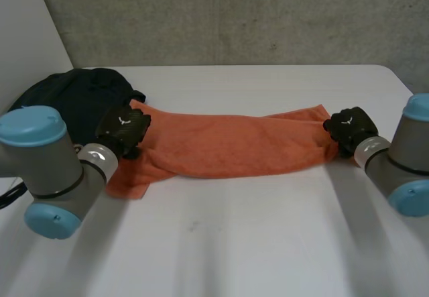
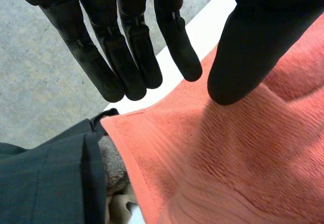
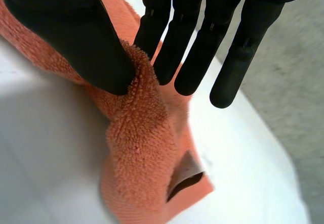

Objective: Fold the laundry.

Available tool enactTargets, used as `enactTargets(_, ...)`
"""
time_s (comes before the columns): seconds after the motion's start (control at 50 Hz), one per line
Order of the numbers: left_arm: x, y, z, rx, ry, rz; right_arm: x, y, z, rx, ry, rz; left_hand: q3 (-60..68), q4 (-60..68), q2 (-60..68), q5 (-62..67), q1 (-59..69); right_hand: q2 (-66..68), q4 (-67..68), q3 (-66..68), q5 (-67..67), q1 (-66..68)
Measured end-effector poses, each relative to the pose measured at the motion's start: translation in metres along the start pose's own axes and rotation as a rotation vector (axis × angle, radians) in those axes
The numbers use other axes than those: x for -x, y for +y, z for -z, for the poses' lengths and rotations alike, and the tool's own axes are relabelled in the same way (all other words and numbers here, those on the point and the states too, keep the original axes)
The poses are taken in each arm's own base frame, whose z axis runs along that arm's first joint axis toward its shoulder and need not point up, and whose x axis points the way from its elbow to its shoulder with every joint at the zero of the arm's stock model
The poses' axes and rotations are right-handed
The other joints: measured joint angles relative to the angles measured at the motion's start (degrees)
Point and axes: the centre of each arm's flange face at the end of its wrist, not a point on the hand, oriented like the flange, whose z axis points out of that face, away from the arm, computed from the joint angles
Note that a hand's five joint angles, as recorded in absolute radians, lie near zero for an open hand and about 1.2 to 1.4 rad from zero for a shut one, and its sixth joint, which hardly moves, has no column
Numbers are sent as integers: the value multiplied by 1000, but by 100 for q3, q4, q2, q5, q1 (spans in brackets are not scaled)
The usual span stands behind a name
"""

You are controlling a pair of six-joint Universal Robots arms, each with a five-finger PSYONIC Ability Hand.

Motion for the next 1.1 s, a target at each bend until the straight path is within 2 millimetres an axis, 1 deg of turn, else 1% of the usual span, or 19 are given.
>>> enactTargets(0.06,2,-2,0,13,11,-6,5,-3,0,-15,33,47,-512,-514,-505,-512,-599,0,10,0,0,0)
enactTargets(0.14,0,3,-2,46,46,-11,10,-4,0,-25,40,75,-1430,-1460,-1429,-1450,-1481,0,11,0,0,0)
enactTargets(0.32,-14,19,-10,102,151,-6,12,-4,1,-26,31,74,-1867,-1884,-1861,-1894,-1840,0,12,0,0,0)
enactTargets(0.34,-14,20,-11,106,157,-6,11,-4,1,-25,32,73,-1658,-1726,-1649,-1731,-1639,0,12,0,0,0)
enactTargets(0.38,-15,20,-12,119,169,-6,10,-4,2,-23,34,70,-191,-287,-165,-301,-29,0,13,0,0,0)
enactTargets(0.4,-15,20,-12,122,171,-7,9,-4,2,-22,35,69,-191,-287,-165,-301,-29,0,13,0,0,0)
enactTargets(0.42,-14,18,-12,127,171,-7,8,-4,3,-22,37,66,773,782,817,727,879,0,13,0,0,0)
enactTargets(0.46,-10,11,-11,132,166,-8,6,-6,4,-22,42,61,1034,1096,1097,915,884,0,13,0,0,0)
enactTargets(0.56,3,-19,2,121,145,-4,-5,-18,12,-39,61,53,1085,1138,1153,916,884,0,14,0,0,0)
enactTargets(0.58,5,-27,6,113,141,-3,-10,-25,16,-49,70,51,1085,1138,1154,916,884,0,14,0,0,0)
enactTargets(0.64,19,-74,33,28,109,8,-37,-55,33,-109,123,49,1091,1146,1160,915,884,0,18,10,0,0)
enactTargets(0.66,21,-83,38,6,101,10,-44,-62,36,-126,137,48,1094,1155,1161,916,884,0,19,10,0,0)
enactTargets(0.78,52,-167,94,-246,-10,55,-99,-125,69,-302,242,21,1098,1159,1166,916,884,0,25,11,47,0)
enactTargets(0.86,66,-193,103,-324,-67,89,-118,-148,72,-377,258,-32,1098,1159,1166,916,884,0,28,11,80,0)
enactTargets(0.92,68,-194,96,-315,-82,103,-121,-150,64,-389,246,-62,1099,1159,1166,916,884,0,28,11,84,0)
enactTargets(0.98,66,-183,74,-256,-84,118,-116,-146,45,-379,220,-93,1099,1160,1166,916,884,0,29,11,84,0)
enactTargets(1.04,57,-159,46,-165,-61,126,-102,-132,21,-337,182,-111,1099,1160,1166,915,884,0,29,11,84,0)
enactTargets(1.08,50,-148,35,-124,-44,127,-95,-126,13,-319,168,-114,1099,1160,1166,916,884,0,29,11,85,0)
enactTargets(1.1,40,-130,19,-70,-20,128,-83,-113,-1,-286,145,-115,1099,1160,1166,916,884,0,29,11,85,0)
